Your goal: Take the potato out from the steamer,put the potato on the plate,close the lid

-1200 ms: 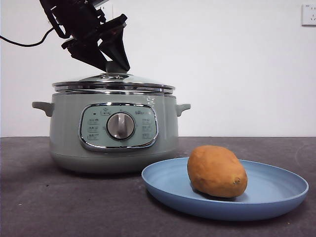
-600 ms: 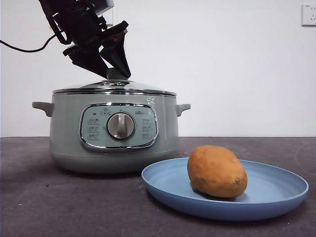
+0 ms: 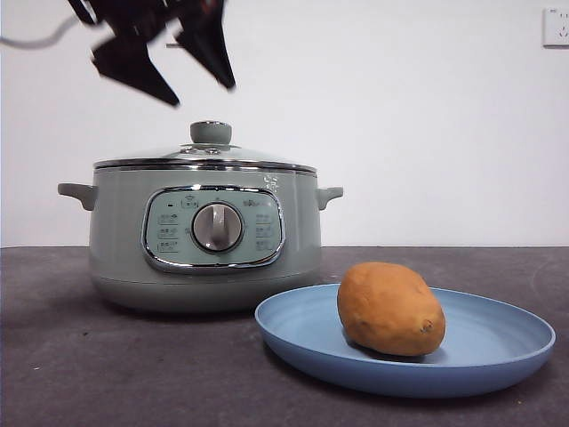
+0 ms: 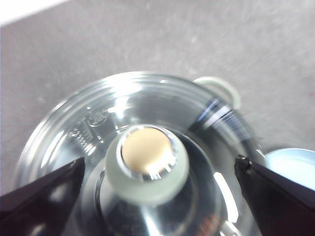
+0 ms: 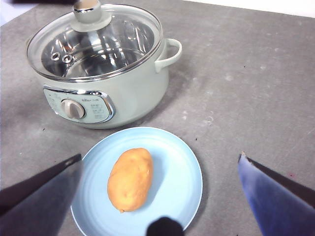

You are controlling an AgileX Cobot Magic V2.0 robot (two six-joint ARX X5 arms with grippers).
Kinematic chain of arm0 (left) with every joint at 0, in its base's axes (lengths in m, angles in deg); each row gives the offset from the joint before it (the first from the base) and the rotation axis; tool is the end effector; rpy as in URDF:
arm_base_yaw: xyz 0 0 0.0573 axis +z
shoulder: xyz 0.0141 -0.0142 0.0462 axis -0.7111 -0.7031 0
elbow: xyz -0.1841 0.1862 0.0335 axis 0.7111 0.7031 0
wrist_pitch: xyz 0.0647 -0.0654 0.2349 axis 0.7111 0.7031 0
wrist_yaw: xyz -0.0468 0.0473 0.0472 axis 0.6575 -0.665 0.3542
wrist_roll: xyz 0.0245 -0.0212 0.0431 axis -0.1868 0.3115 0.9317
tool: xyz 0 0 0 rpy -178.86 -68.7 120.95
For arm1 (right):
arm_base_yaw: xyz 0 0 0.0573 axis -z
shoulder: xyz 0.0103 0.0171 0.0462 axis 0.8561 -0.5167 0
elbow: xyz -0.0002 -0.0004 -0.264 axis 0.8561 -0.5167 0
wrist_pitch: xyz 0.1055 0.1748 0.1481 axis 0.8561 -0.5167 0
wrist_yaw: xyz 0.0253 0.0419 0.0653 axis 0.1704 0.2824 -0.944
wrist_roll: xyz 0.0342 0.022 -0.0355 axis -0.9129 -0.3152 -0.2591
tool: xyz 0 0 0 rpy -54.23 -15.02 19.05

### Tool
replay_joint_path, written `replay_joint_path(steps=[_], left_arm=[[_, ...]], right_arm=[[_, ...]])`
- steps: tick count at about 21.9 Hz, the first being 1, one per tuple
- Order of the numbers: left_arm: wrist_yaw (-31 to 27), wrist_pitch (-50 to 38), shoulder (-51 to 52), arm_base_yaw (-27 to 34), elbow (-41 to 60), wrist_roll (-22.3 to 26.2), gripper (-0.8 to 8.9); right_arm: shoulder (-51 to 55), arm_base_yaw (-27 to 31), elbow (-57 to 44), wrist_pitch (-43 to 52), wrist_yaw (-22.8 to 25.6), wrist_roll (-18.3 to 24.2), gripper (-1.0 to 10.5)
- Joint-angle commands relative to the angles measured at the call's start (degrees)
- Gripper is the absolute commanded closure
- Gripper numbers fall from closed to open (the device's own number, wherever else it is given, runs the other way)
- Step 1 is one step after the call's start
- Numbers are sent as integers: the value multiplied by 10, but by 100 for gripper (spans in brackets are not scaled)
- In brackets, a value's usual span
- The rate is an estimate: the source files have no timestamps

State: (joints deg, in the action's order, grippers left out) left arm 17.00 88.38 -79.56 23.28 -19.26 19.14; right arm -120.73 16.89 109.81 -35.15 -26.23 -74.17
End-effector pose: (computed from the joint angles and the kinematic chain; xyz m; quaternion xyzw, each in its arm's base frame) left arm 0.3045 -0.1297 0.3445 0.0871 0.3051 -0.2978 0.9004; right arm 0.0839 0.0674 0.3021 -0.0416 0.2231 0.2373 0.9446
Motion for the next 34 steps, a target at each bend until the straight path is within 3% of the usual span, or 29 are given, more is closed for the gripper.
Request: replay_joint_path(steps=[1, 4, 8, 10, 12, 16, 34], left_arm=[[13, 49, 47, -1, 3, 1, 222], [52, 151, 119, -1, 3, 0, 265], [80, 268, 199, -1, 3, -2, 547], [92, 311, 227, -1, 3, -1, 721], [92, 331, 241, -1, 3, 0, 829], [92, 355, 252, -1, 3, 2, 822], [91, 361, 252, -1, 3, 2, 822]], right_arm=[[1, 0, 3, 0, -3, -4, 380], [1, 0, 3, -7, -51, -11, 383], [-3, 0, 3, -27, -125, -30, 387], [-3, 0, 3, -39, -160, -34, 491], [-3, 0, 3, -46, -179, -34, 627], [-3, 0, 3, -47, -196, -34, 952], [-3, -1, 3, -49, -193, -33, 946]])
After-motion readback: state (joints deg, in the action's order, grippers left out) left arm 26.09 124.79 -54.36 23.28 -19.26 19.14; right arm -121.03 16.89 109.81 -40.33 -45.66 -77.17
